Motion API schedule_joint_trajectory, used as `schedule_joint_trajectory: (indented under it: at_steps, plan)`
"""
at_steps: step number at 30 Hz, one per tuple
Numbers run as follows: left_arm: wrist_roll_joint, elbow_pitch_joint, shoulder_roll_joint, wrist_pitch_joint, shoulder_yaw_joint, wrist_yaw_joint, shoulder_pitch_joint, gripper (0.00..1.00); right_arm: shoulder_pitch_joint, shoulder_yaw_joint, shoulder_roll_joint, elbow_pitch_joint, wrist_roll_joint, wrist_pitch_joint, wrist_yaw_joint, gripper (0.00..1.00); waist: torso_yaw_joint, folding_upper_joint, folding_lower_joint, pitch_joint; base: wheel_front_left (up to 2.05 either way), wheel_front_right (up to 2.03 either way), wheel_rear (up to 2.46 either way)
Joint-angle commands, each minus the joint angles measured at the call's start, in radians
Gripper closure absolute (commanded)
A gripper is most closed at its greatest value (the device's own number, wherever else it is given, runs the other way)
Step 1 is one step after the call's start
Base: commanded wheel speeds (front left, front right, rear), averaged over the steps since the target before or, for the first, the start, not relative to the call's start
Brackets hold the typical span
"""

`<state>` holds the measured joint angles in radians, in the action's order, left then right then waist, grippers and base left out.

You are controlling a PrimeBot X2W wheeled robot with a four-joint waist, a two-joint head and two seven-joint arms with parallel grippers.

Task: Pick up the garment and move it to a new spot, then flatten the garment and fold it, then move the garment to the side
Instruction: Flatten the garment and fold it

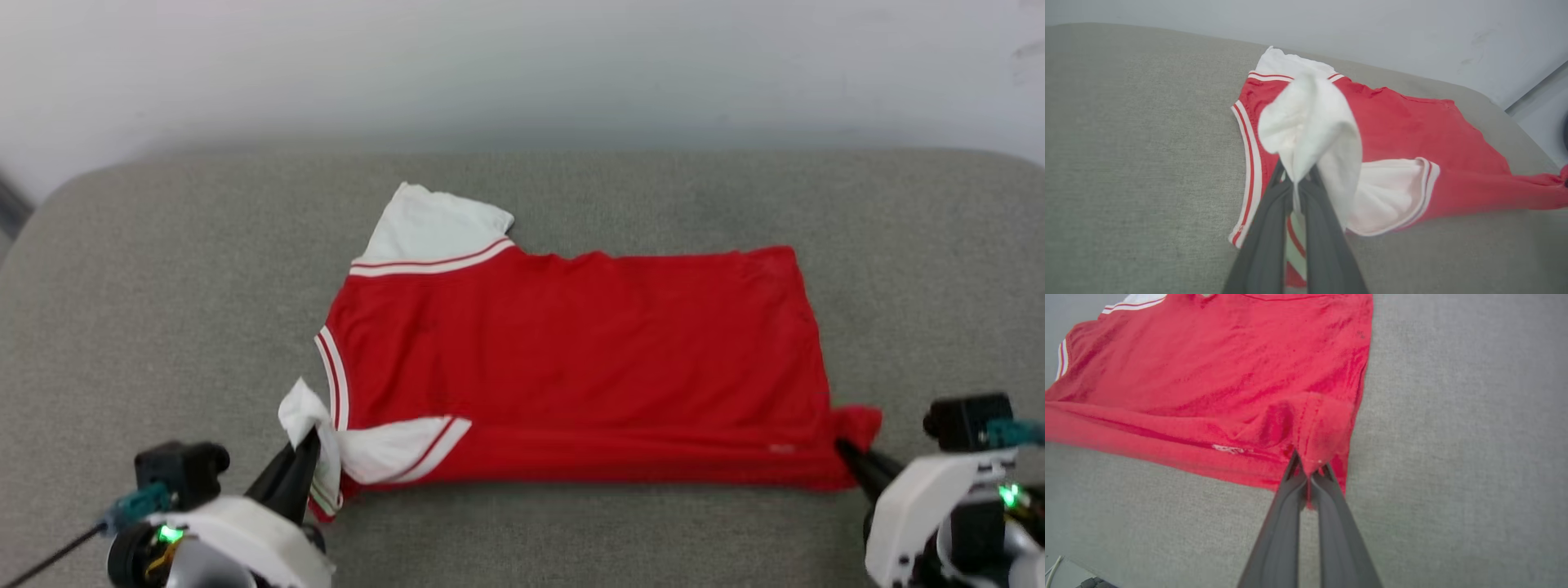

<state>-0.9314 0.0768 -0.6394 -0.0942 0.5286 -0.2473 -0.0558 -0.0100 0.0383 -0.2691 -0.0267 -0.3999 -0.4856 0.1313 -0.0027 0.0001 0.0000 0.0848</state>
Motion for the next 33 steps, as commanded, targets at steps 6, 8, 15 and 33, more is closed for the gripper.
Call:
schedule_joint_trajectory:
  at_steps: [6, 8, 15, 33]
  plan:
    - [0.012, -0.121, 0.041, 0.02, 0.011, 0.063, -0.158, 1.0, -0.165, 0.033, -0.019, -0.088, 0.01, 0.008, -0.001, 1.0, 0.001, -0.0001, 0.0, 0.12, 0.0, 0.0, 0.0]
    - [0.01, -0.168, 0.056, 0.027, 0.018, 0.087, -0.201, 1.0, -0.21, 0.057, -0.028, -0.133, 0.008, 0.019, -0.001, 1.0, 0.003, -0.0001, 0.0, 0.147, 0.0, 0.0, 0.0]
    - [-0.014, -0.339, 0.109, 0.06, 0.05, 0.165, -0.285, 0.6, -0.326, 0.133, -0.031, -0.303, -0.023, 0.123, -0.001, 0.0, -0.004, -0.0001, 0.0, 0.187, 0.0, 0.0, 0.0]
    - [-0.056, -0.289, 0.034, 0.041, -0.008, 0.111, -0.188, 0.0, -0.227, 0.089, -0.044, -0.268, -0.016, 0.561, -0.001, 0.0, -0.018, -0.0001, 0.0, 0.013, 0.0, 0.0, 0.0]
